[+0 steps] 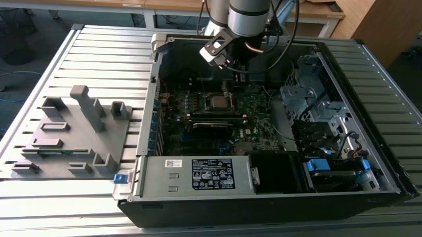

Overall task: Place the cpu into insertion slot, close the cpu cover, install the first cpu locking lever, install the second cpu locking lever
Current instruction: 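Close the cpu cover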

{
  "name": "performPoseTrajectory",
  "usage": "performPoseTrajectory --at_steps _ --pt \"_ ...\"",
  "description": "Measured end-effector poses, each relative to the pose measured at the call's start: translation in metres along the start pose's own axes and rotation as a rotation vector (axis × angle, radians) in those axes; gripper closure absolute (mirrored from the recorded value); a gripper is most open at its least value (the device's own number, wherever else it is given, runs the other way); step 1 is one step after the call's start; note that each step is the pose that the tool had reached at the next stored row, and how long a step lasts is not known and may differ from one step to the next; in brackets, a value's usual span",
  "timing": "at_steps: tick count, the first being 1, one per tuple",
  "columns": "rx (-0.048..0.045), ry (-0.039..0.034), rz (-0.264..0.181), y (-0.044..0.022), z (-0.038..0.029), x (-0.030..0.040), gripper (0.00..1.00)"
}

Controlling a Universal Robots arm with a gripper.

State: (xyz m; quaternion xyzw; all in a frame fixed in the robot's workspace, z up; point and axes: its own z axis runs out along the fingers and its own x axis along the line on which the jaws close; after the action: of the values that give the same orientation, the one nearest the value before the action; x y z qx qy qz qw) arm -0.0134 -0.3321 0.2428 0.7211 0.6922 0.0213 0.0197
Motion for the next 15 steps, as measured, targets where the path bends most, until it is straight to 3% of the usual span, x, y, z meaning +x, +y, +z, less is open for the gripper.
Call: performPoseTrajectory --at_steps 5,15 --pt "-0.0028 0.0009 0.0 -0.0098 -0.0005 -0.0003 0.9" --pt "-0.0004 0.0009 0.0 -0.0101 -0.0004 -0.0004 0.9"
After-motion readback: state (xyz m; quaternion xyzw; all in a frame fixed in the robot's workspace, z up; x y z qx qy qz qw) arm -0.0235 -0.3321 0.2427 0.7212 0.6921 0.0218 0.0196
